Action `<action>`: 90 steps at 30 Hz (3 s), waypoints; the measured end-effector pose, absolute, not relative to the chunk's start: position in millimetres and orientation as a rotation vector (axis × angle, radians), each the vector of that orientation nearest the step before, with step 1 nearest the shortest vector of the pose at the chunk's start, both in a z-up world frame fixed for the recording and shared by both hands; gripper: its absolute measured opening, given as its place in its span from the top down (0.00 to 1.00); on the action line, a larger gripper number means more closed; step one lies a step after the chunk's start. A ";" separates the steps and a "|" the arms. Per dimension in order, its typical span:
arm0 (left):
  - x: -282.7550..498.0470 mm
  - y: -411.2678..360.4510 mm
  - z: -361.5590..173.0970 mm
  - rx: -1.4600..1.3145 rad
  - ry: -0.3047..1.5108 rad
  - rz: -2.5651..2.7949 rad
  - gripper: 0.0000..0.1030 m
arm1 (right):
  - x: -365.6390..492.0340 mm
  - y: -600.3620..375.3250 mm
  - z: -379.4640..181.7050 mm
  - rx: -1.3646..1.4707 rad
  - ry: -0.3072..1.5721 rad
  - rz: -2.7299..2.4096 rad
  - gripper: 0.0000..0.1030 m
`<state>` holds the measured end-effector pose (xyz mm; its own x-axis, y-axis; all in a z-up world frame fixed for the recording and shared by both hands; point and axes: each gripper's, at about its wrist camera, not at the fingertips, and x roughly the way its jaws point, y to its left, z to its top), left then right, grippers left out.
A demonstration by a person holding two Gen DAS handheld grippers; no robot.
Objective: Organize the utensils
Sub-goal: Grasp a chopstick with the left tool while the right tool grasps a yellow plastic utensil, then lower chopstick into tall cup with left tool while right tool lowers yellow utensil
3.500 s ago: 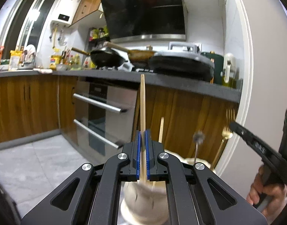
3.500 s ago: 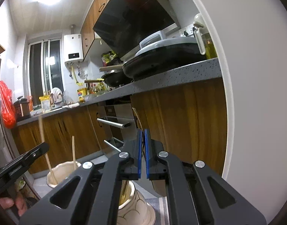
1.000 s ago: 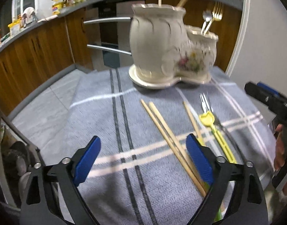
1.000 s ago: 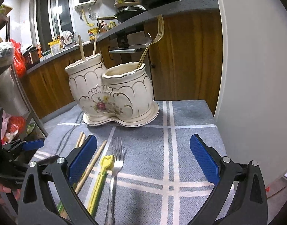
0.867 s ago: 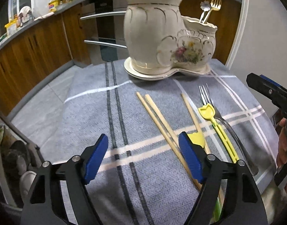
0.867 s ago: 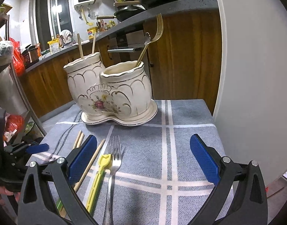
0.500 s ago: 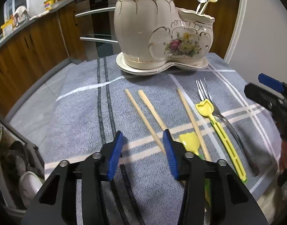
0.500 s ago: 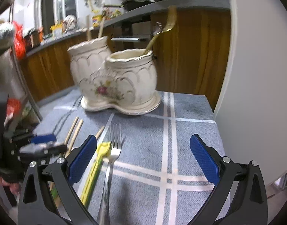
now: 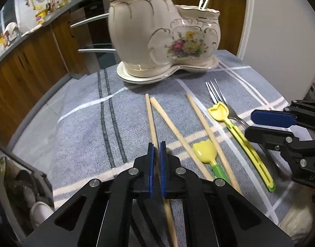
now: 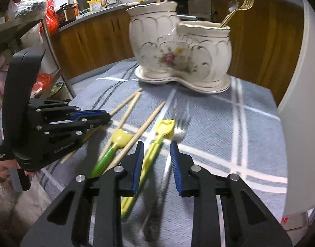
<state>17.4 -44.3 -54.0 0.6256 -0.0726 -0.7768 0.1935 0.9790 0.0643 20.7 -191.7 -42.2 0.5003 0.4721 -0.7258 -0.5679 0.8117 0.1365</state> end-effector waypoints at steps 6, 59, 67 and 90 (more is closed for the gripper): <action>17.2 -41.4 -54.5 0.137 0.884 -0.154 0.94 | 22.1 -183.1 -51.0 -0.156 0.871 0.624 0.75; 133.5 -17.3 117.2 -0.156 0.164 -0.175 0.95 | 174.9 -208.2 65.4 0.279 0.253 0.532 0.90; 155.8 -22.2 95.0 -0.111 0.166 -0.120 0.95 | 182.5 -192.8 45.2 0.194 0.266 0.496 0.90; 88.1 -15.0 64.9 0.000 0.308 -0.169 0.95 | 136.3 -219.6 34.4 0.166 0.348 0.473 0.90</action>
<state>88.1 -15.0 64.9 0.9388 -0.1656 -0.3020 0.1658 0.9858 -0.0254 136.3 -219.6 34.4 0.8327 0.4725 -0.2885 -0.4165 0.8780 0.2359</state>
